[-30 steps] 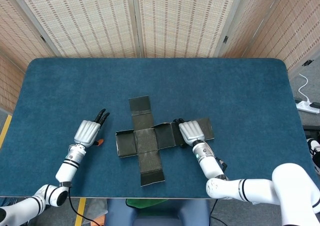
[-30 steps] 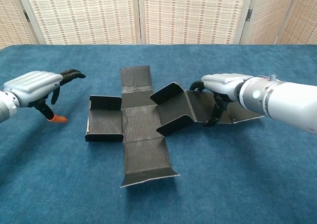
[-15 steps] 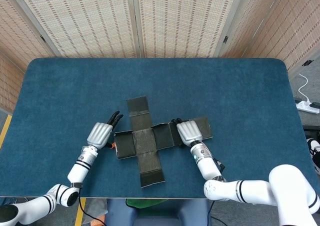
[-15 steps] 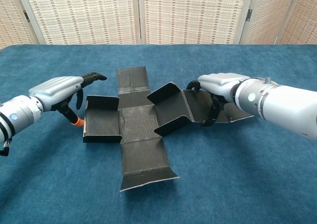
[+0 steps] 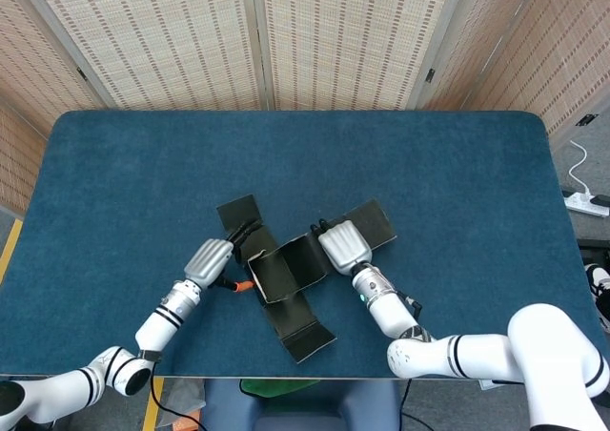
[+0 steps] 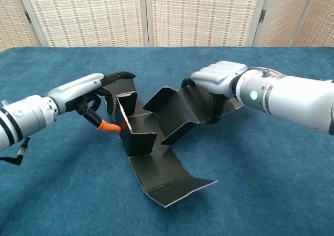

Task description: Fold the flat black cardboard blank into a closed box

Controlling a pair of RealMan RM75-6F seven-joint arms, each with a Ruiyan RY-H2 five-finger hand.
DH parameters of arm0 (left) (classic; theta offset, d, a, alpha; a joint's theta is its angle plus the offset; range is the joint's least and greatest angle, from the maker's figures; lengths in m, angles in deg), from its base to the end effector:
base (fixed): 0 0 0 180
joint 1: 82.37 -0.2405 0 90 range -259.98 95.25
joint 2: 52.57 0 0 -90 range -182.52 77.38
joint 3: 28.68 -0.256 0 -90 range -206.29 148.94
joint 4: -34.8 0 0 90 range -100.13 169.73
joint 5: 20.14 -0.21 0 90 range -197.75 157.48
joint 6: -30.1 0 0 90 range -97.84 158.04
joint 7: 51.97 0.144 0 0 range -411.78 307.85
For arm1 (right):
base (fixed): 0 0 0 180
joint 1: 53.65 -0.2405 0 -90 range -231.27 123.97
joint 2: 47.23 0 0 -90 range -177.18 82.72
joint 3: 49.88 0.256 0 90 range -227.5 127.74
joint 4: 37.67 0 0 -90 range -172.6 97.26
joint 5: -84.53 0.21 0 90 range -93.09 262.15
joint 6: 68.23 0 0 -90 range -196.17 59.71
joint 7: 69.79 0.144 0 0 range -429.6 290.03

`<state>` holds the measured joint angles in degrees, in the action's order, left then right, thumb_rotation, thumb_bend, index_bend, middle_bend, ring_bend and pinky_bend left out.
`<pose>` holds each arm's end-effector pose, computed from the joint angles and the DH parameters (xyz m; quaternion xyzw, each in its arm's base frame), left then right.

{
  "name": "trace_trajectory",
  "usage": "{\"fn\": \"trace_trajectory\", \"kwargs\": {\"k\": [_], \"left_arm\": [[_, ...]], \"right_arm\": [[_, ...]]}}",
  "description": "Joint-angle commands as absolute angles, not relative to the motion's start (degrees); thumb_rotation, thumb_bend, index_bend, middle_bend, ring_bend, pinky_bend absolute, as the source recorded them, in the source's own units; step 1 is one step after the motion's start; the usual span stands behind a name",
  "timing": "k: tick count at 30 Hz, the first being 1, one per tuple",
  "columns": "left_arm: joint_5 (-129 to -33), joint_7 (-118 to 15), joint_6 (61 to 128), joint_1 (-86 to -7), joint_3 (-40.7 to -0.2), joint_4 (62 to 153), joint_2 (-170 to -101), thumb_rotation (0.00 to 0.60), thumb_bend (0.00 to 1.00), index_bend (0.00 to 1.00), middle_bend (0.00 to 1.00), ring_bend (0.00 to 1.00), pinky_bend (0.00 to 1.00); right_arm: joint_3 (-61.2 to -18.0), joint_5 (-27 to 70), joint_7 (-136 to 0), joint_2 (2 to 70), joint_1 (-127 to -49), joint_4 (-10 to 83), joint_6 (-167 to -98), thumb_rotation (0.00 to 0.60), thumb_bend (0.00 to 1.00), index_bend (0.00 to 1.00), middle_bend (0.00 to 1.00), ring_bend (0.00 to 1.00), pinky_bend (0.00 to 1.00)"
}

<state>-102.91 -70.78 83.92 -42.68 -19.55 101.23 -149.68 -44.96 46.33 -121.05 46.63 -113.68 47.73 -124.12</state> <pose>-0.1731 0.3462 -0.0485 -0.6834 -0.4852 -0.4583 0.2958 -0.0919 -0.3549 -0.0589 0.8328 -0.2444 0.2203 0.4451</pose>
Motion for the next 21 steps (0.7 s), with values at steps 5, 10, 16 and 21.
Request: {"fn": "trace_trajectory", "kwargs": {"k": [5, 10, 16, 21], "left_arm": [[-100.87, -75.99, 76.07, -39.10, -19.57, 103.59, -147.25, 0.600, 0.20, 0.00, 0.00, 0.53, 0.82], [-100.32, -83.32, 70.22, -36.99, -19.92, 104.92, -145.44, 0.600, 0.20, 0.00, 0.00, 0.53, 0.82], [-102.71, -93.04, 65.43, -34.73, -21.43, 104.75, -144.17, 0.600, 0.20, 0.00, 0.00, 0.53, 0.82], [-104.69, -98.47, 63.96, -33.59, -22.52, 104.38, -143.85, 0.600, 0.20, 0.00, 0.00, 0.53, 0.82]], "right_arm": [[-48.69, 39.56, -130.98, 43.04, -119.00, 49.65, -122.22, 0.600, 0.31, 0.39, 0.45, 0.72, 1.00], [-50.63, 32.28, -133.07, 41.47, -121.16, 48.66, -120.41, 0.600, 0.31, 0.39, 0.46, 0.72, 1.00], [-51.57, 24.93, -130.82, 41.68, -121.41, 46.01, -119.60, 0.600, 0.31, 0.39, 0.46, 0.72, 1.00], [-51.91, 21.27, -129.27, 42.17, -121.20, 44.42, -119.68, 0.600, 0.31, 0.39, 0.45, 0.72, 1.00]]}}
